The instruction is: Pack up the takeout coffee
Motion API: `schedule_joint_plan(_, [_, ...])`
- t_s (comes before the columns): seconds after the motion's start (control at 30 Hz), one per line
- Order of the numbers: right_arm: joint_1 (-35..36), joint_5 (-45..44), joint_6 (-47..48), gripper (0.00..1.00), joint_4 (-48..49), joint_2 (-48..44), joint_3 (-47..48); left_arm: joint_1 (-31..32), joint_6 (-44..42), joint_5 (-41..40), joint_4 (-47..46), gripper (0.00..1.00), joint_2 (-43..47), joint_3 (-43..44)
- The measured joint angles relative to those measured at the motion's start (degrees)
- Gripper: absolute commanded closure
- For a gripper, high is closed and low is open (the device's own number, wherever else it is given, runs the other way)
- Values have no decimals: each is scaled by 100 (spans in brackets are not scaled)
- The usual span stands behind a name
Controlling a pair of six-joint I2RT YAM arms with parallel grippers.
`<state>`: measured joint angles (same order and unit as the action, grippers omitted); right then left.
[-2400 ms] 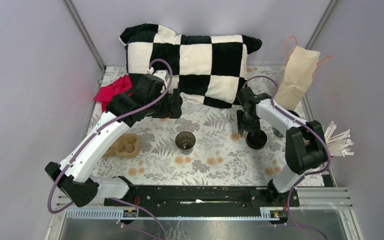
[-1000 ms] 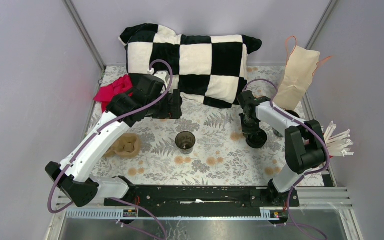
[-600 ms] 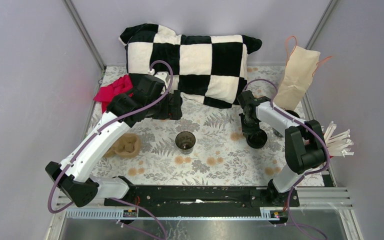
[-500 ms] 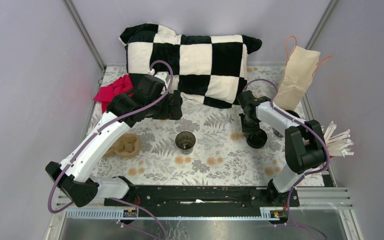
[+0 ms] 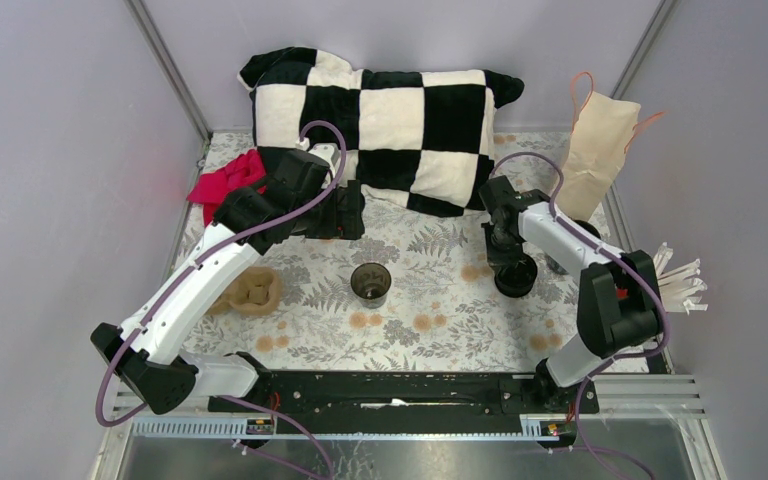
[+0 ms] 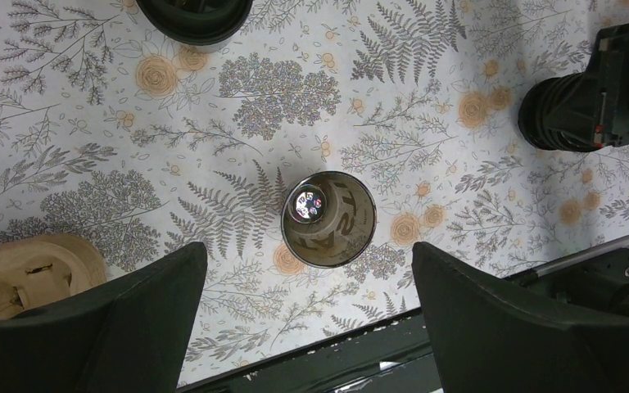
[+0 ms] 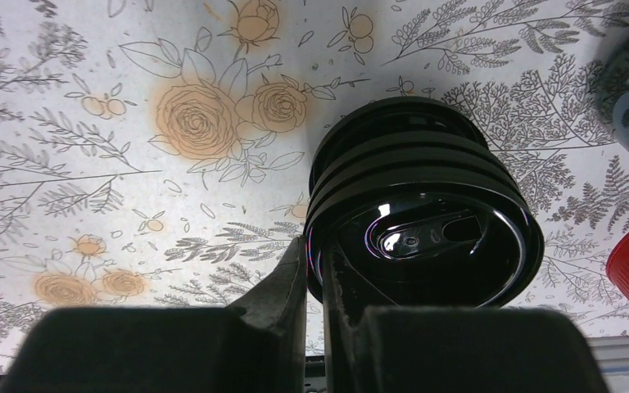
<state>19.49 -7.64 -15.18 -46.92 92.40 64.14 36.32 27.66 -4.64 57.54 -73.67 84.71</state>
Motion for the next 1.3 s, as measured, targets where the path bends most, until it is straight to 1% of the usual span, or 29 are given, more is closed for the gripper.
schedule_joint_plan(0.13, [-2,20,2,93,-44,-197,39,0,0,52,0,1,0,0])
schedule_joint_plan(0.23, [-9,22,9,88,-4,-219,28,0,2,111,0,1,0,-15])
schedule_joint_plan(0.3, [-50,85,28,88,105,-219,-35,0,2,142,-2,1,0,-48])
schedule_joint_plan(0.5, [-529,514,9,88,439,-223,-297,0,28,197,0,1,0,-76])
schedule_joint_plan(0.57, [-678,634,4,81,450,-223,-363,0,44,232,0,1,0,-76])
schedule_joint_plan(0.73, [-723,732,15,80,470,-321,-446,0,46,271,0,1,0,-76])
schedule_joint_plan(0.83, [-723,732,26,81,442,-424,-444,0,48,286,0,1,0,-76])
schedule_joint_plan(0.87, [-723,732,26,83,428,-444,-444,0,50,295,0,1,-2,-76])
schedule_joint_plan(0.93, [-723,732,31,92,393,-461,-444,0,50,299,0,1,-7,-76])
schedule_joint_plan(1.0, [-723,732,39,94,400,-483,-466,0,57,302,0,1,-11,-76])
schedule_joint_plan(1.03, [-723,732,37,91,393,-496,-487,0,63,302,0,1,-17,-76])
schedule_joint_plan(1.1, [-723,734,39,73,389,-509,-509,0,66,317,0,1,-33,-76])
schedule_joint_plan(1.17, [-723,745,37,75,402,-514,-525,0,66,323,0,1,-35,-76])
schedule_joint_plan(1.3, [-723,782,48,87,415,-511,-542,0,68,343,0,1,-37,-76])
